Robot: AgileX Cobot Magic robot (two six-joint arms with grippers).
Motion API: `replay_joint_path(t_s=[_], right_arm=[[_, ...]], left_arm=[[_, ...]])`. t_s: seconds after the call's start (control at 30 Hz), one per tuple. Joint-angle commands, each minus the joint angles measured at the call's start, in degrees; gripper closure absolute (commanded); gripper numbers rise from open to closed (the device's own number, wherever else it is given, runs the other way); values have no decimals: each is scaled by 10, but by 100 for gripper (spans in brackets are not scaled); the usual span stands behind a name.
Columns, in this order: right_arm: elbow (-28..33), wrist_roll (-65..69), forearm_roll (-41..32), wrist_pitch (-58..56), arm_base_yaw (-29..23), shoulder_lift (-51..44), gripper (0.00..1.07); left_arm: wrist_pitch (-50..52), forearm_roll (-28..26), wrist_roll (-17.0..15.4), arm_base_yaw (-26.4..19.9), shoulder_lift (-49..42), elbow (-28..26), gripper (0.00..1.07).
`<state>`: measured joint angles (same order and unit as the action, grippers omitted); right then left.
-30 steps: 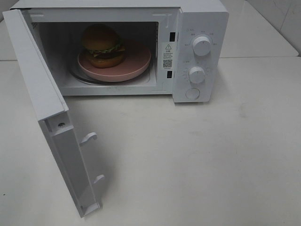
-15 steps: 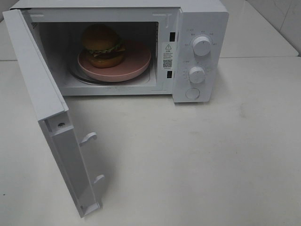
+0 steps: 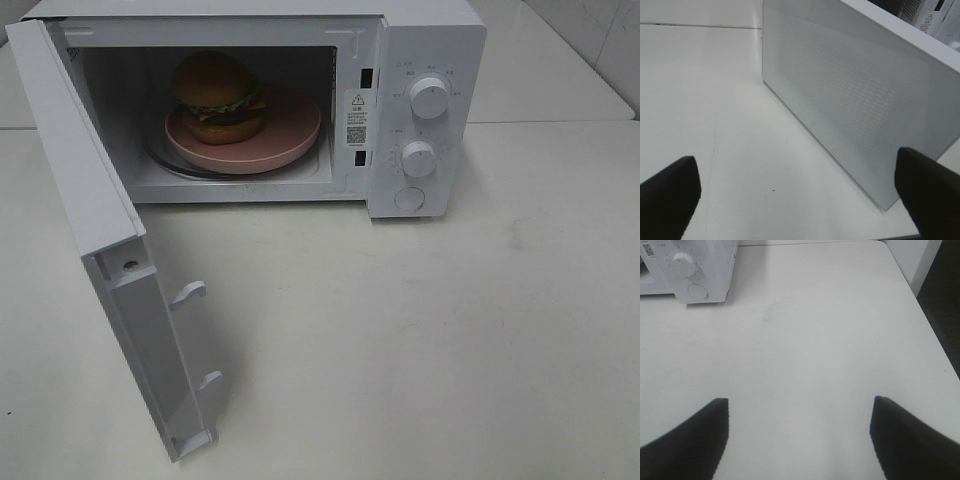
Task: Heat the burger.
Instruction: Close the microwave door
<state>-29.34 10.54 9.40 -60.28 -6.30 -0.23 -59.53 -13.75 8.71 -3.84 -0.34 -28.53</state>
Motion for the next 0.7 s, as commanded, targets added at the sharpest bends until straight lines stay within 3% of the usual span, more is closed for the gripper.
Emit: replay_joint_path(t_s=[0.03, 0.7], right_arm=[[1, 2, 1, 6, 2, -15, 31], [1, 2, 1, 6, 2, -15, 31]], left_arm=[[2, -1, -1, -3, -3, 1, 9], [2, -1, -1, -3, -3, 1, 9]])
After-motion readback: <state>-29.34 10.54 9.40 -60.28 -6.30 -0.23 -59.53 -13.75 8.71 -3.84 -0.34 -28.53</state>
